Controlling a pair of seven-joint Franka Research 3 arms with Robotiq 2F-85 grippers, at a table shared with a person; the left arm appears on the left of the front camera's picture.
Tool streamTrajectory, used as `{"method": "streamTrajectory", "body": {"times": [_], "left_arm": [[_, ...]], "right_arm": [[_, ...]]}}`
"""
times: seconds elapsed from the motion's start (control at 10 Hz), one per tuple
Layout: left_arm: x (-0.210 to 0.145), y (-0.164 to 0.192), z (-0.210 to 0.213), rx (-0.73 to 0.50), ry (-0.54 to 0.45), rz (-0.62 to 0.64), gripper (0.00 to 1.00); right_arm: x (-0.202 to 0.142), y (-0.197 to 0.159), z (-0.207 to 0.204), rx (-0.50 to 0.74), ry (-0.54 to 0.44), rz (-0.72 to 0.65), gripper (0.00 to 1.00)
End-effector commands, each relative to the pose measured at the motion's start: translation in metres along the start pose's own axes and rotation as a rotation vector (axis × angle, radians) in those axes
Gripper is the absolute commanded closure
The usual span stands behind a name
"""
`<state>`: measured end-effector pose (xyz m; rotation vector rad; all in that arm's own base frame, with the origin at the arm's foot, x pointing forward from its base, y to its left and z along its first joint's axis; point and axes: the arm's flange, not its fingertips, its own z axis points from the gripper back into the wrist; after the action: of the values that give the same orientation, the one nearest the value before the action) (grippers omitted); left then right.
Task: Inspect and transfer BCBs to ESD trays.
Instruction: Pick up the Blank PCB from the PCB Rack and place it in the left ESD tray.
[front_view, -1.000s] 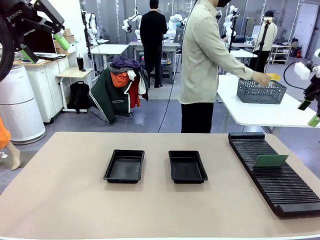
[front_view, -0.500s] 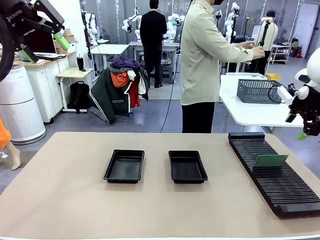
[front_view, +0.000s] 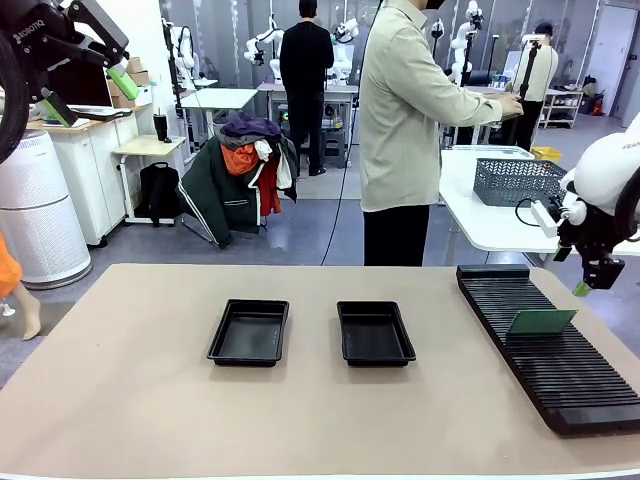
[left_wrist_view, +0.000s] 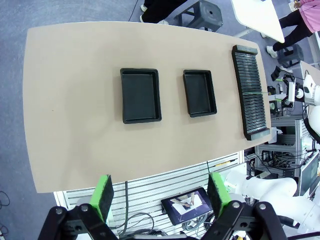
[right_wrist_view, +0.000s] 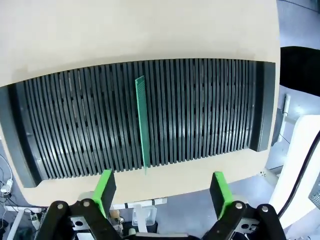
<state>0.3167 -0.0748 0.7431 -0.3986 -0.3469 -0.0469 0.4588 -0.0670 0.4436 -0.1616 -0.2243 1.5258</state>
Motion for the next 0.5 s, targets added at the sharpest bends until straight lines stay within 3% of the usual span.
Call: {"method": "streamTrajectory", "body": {"times": [0.0, 0.4], "left_arm": [[-0.001, 0.001, 0.000, 0.006, 0.004, 0.001, 0.00], [-0.001, 0.001, 0.000, 0.006, 0.004, 0.001, 0.00]], "right_arm": [[-0.002, 0.002, -0.019, -0.031, 0.023, 0.013, 0.00], [-0.006, 0.004, -0.044, -0.047, 0.019, 0.027, 0.00]]}}
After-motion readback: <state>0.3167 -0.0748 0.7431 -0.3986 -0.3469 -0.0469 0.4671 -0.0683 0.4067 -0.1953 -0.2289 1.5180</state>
